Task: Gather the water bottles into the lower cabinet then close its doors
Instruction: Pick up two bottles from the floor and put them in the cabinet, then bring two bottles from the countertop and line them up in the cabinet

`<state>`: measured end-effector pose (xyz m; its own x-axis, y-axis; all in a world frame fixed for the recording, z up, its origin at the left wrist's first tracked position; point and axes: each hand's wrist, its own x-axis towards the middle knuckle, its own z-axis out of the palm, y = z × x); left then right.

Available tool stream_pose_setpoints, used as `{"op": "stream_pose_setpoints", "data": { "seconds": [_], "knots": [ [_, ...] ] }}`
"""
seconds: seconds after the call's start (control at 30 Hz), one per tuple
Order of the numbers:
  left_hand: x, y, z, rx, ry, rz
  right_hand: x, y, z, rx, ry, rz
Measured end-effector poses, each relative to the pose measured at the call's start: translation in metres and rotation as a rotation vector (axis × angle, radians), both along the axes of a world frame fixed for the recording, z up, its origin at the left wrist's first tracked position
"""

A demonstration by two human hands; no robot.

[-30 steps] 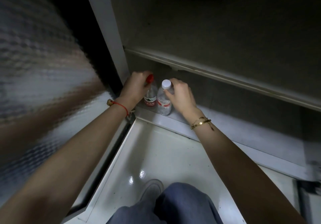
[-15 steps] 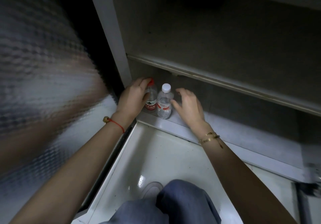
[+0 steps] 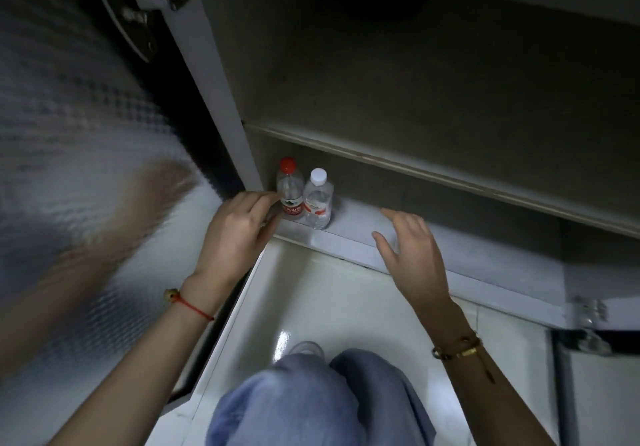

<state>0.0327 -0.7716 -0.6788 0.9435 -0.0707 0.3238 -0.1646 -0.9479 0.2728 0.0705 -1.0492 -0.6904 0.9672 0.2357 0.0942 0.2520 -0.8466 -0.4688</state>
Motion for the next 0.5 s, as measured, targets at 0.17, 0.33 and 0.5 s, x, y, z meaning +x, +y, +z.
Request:
{"op": "stream_pose_setpoints", "data": {
  "seconds": [0.17,0.33,0.5],
  "knots": [
    [-0.027,-0.008,0.102,-0.032,0.107,0.027,-0.038,-0.020,0.105,0.021,0.031,-0.051],
    [-0.059,-0.028,0.232,-0.078,0.192,0.061,-0.080,-0.045,0.236,0.025,0.080,-0.110],
    [-0.091,-0.045,0.363,-0.092,0.197,0.037,-0.118,-0.069,0.372,0.049,0.094,-0.167]
  ]
}}
